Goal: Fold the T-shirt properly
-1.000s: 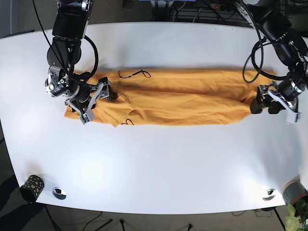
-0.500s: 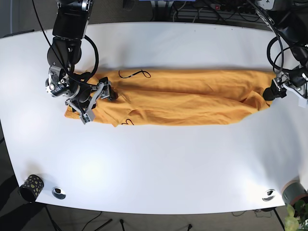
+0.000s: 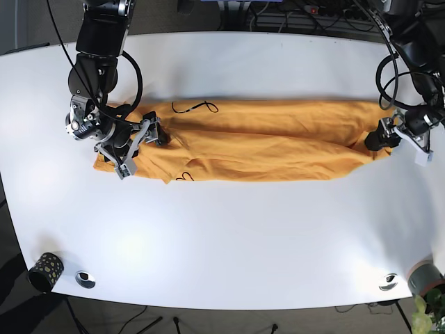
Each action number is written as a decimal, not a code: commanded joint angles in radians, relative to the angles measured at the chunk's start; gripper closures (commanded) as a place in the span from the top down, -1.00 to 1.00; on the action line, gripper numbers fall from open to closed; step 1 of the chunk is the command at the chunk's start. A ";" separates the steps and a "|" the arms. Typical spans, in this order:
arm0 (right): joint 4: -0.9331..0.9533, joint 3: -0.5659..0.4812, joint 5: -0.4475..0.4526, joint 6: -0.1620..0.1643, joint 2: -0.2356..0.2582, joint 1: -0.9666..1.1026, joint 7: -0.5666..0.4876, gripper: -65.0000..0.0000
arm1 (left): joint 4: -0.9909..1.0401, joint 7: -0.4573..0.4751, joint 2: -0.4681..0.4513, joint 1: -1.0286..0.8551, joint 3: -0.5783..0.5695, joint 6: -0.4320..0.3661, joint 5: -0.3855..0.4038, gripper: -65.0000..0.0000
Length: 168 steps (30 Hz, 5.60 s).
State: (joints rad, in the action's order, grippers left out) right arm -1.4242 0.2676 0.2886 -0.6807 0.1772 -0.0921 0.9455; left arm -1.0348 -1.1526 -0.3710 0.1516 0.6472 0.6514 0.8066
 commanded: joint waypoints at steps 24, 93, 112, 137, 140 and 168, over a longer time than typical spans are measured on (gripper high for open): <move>-0.022 0.005 0.008 -0.004 -0.014 -0.015 -0.007 0.53 | -0.023 0.145 0.022 0.009 -0.114 -0.055 -0.036 -0.82; -0.034 0.003 0.008 -0.003 -0.057 -0.004 -0.004 0.53 | -0.744 0.021 0.452 0.107 -0.864 -0.135 -0.620 0.45; -0.280 -0.004 0.430 -0.017 -0.060 -0.002 0.241 0.54 | -0.818 0.069 0.267 0.013 -0.447 0.000 -0.620 0.45; 0.076 -0.222 0.444 -0.017 -0.264 -0.165 0.243 0.52 | -0.810 0.072 0.092 -0.142 -0.350 0.026 -0.625 0.44; 0.119 -0.222 0.443 -0.017 -0.284 -0.171 0.241 0.51 | -0.812 0.072 0.092 -0.154 -0.350 0.026 -0.625 0.44; 0.202 -0.224 0.444 -0.017 -0.172 -0.374 0.214 -0.63 | -0.816 0.072 0.094 -0.180 -0.450 0.029 -0.623 0.44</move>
State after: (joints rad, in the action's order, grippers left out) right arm -1.2140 0.0444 0.7113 -0.6891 0.0059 -0.4423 1.1458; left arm -1.8301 -1.0981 -0.2649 -0.0391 0.1955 0.6796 0.1810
